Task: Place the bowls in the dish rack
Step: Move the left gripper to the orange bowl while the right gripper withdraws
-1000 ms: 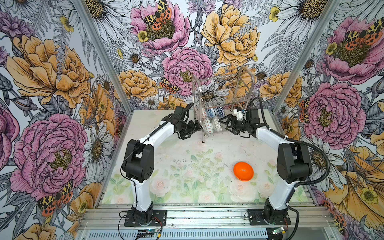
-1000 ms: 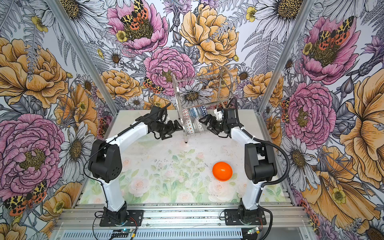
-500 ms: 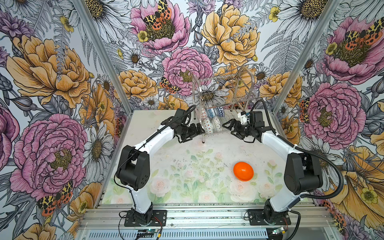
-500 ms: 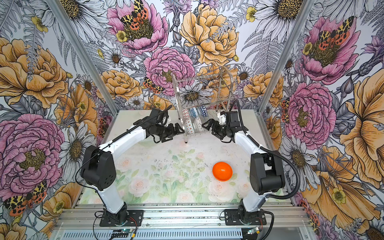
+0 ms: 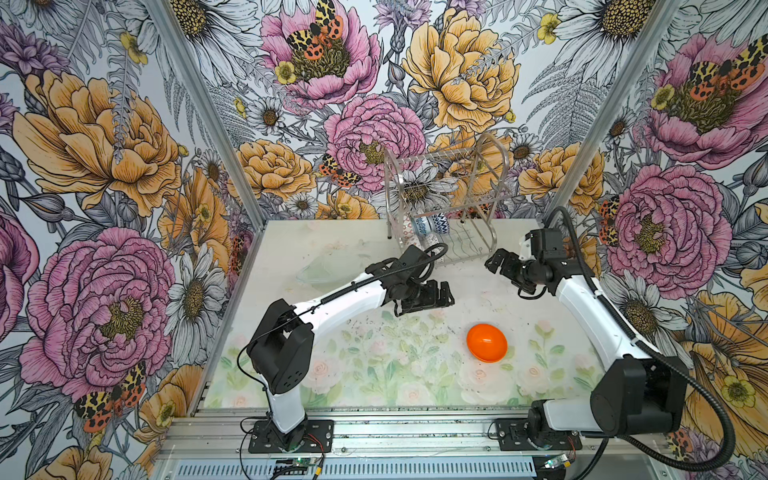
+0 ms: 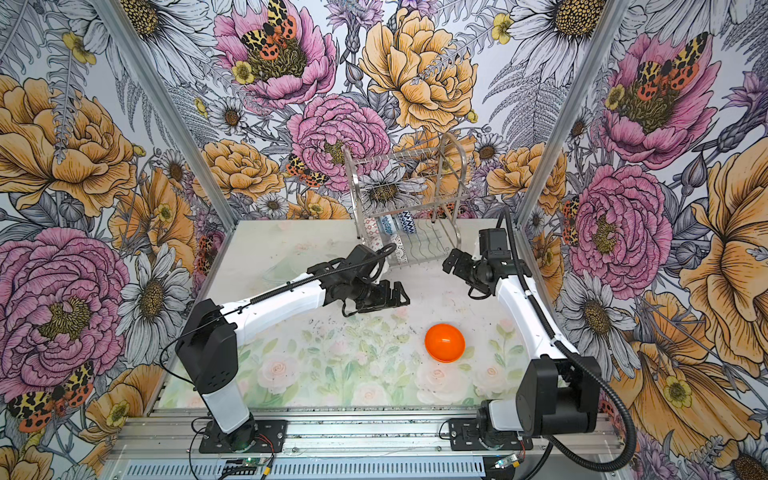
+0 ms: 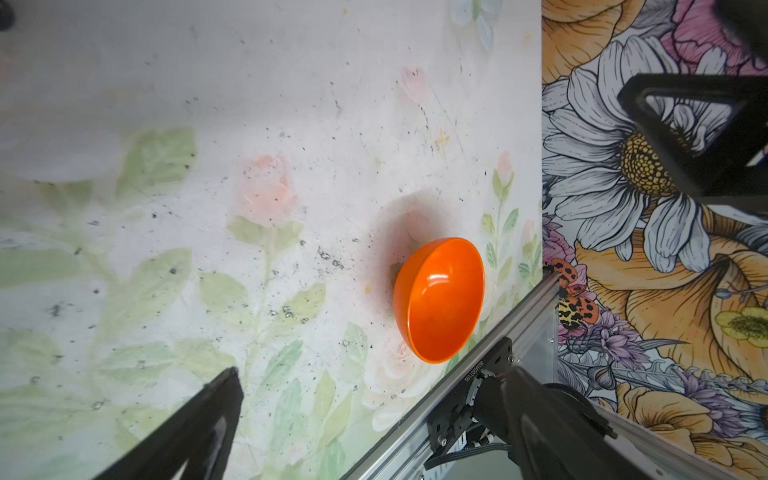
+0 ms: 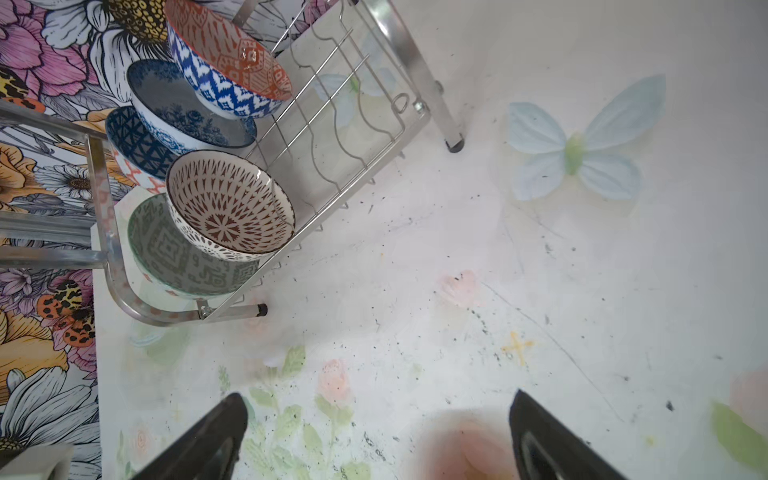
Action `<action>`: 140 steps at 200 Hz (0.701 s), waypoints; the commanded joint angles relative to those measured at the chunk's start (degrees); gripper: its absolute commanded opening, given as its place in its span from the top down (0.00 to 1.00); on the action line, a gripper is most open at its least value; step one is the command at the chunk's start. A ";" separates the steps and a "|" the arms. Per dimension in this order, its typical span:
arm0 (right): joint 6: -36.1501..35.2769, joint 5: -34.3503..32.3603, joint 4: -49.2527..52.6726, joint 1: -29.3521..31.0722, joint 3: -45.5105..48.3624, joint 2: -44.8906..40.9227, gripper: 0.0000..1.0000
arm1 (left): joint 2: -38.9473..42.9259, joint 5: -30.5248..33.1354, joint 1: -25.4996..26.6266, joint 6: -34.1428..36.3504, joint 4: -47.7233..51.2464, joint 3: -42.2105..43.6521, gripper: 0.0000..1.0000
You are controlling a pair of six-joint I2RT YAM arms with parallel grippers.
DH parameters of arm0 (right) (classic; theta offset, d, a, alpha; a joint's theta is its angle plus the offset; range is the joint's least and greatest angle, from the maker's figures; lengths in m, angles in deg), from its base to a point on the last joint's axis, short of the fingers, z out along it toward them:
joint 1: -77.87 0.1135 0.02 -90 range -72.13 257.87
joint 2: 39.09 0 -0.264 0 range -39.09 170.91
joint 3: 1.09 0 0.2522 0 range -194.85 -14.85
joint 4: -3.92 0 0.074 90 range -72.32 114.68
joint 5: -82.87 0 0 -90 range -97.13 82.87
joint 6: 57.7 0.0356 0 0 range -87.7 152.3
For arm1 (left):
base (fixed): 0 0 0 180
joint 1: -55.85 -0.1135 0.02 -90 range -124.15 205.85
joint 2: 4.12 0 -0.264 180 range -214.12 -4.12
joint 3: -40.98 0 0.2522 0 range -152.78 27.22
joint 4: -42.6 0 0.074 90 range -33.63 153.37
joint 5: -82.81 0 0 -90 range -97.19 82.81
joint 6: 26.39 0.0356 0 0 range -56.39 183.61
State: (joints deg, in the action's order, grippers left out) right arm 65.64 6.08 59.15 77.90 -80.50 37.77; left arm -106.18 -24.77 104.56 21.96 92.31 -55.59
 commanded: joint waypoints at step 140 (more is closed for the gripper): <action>5.68 1.12 10.70 -2.50 11.01 -18.97 0.01 | -16.64 3.51 10.67 -8.73 1.29 -11.38 0.14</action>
State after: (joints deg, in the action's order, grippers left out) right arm 70.72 6.65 67.81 75.63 -69.70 20.83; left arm -120.39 -21.54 114.38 13.85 93.42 -63.39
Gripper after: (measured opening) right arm 0.992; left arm 0.883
